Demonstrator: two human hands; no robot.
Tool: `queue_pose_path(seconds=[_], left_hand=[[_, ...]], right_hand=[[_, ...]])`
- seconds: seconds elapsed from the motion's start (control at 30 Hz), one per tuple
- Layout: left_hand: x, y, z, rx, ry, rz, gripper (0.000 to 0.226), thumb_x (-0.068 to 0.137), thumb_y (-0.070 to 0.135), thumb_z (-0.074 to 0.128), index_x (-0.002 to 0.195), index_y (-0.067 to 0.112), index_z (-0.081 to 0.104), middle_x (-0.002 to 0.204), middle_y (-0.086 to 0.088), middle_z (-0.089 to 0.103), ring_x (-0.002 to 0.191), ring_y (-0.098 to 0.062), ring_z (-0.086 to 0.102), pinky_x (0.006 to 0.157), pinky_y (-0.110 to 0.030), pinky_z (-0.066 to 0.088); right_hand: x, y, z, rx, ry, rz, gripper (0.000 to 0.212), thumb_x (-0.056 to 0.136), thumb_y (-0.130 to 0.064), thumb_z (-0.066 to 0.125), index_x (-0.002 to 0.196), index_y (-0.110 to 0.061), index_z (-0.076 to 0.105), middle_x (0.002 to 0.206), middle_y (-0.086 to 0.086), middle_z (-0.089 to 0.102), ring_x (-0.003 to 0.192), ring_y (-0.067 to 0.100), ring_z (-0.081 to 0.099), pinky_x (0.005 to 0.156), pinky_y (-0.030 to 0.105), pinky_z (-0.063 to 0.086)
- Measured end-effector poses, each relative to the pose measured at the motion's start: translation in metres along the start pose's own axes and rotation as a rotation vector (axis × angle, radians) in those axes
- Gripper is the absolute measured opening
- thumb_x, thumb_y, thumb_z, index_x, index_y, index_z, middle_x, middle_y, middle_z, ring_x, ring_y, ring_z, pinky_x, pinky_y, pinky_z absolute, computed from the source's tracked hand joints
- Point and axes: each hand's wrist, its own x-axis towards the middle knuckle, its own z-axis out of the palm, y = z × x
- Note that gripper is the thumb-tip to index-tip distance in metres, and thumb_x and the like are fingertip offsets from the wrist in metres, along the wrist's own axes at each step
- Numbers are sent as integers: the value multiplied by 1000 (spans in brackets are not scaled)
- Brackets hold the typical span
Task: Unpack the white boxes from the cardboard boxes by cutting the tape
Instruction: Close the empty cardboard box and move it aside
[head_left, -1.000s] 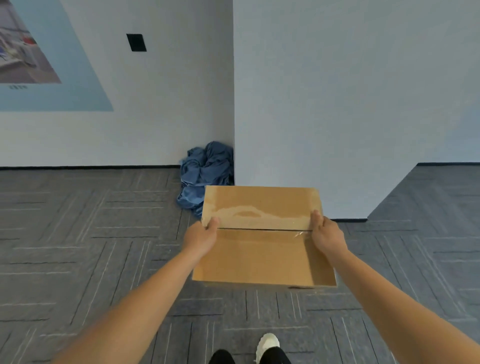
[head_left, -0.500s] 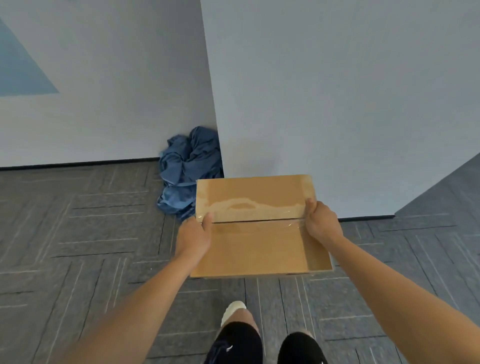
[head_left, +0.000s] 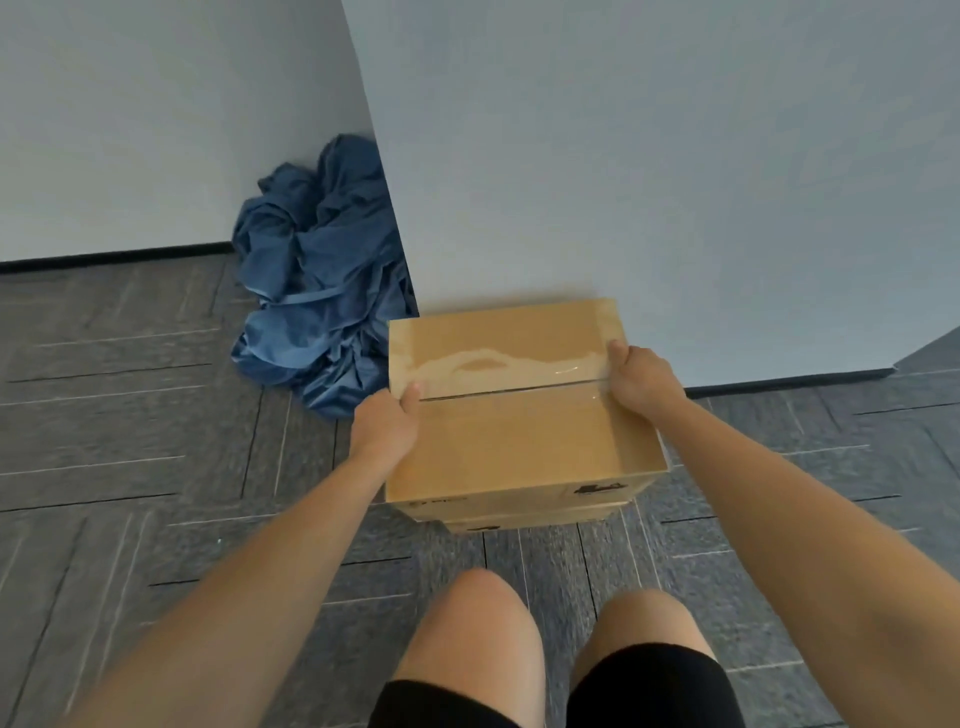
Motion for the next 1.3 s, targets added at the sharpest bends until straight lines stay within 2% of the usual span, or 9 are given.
queue_pose_path(seconds=[0.1, 0.2, 0.73, 0.87, 0.97, 1.03, 1.1, 1.2, 1.3], left_hand=[[16, -8, 28, 4, -7, -12, 59, 104, 52, 32, 109, -1, 59, 100, -13, 60, 84, -26, 52, 64, -34, 37], [27, -14, 52, 1, 7, 1, 64, 104, 53, 32, 115, -3, 59, 110, -18, 64, 100, -35, 60, 68, -36, 39], [26, -18, 97, -74, 134, -6, 64, 103, 54, 33, 123, -2, 57, 125, -21, 60, 115, -38, 57, 88, -44, 46], [22, -16, 91, -67, 94, -32, 67, 103, 54, 30, 127, -4, 54, 128, -22, 58, 117, -38, 55, 91, -45, 45], [13, -3, 58, -89, 26, -99, 73, 102, 57, 29, 142, -3, 39, 141, -21, 48, 126, -38, 49, 95, -47, 44], [2, 9, 25, -134, 26, -119, 74, 100, 59, 28, 143, 1, 38, 139, -20, 51, 124, -36, 51, 89, -42, 42], [-20, 23, -15, -137, -4, -96, 74, 97, 63, 27, 137, 4, 46, 125, -21, 60, 114, -34, 56, 83, -41, 42], [-74, 56, -80, -160, -66, -65, 55, 103, 55, 28, 108, 8, 57, 96, -11, 65, 92, -29, 60, 71, -38, 41], [-144, 89, -148, -185, -112, -41, 48, 106, 45, 29, 73, 14, 46, 71, -4, 50, 72, -24, 52, 63, -36, 34]], right_hand=[[21, 16, 22, -31, -26, -14, 45, 107, -21, 21, 140, 1, 41, 127, 29, 54, 115, 43, 54, 96, 47, 45], [37, 31, 39, -67, -32, -23, 57, 108, -34, 15, 134, 5, 48, 127, 30, 56, 117, 43, 53, 96, 44, 42], [58, 66, 62, -2, 22, -76, 54, 107, -32, 15, 125, 4, 52, 119, 29, 59, 109, 43, 56, 94, 47, 46], [58, 66, 66, 3, 53, 1, 63, 105, -47, 18, 124, 2, 53, 121, 27, 58, 111, 42, 55, 90, 45, 43], [42, 56, 49, 85, 71, 126, 66, 102, -54, 24, 133, 0, 46, 130, 26, 54, 116, 43, 53, 92, 47, 43], [22, 45, 23, 121, 128, 116, 62, 102, -53, 28, 133, -3, 46, 125, 24, 57, 110, 41, 57, 88, 44, 47], [-8, 29, -11, 144, 147, 67, 57, 103, -49, 32, 127, -3, 53, 113, 19, 64, 99, 36, 61, 82, 41, 51], [-65, -4, -72, 158, 101, -7, 45, 104, -40, 36, 89, -4, 58, 77, 8, 61, 72, 26, 56, 56, 30, 38], [-129, -40, -136, 236, 22, -16, 45, 101, -34, 42, 80, 2, 60, 75, 14, 66, 63, 19, 53, 55, 28, 38]])
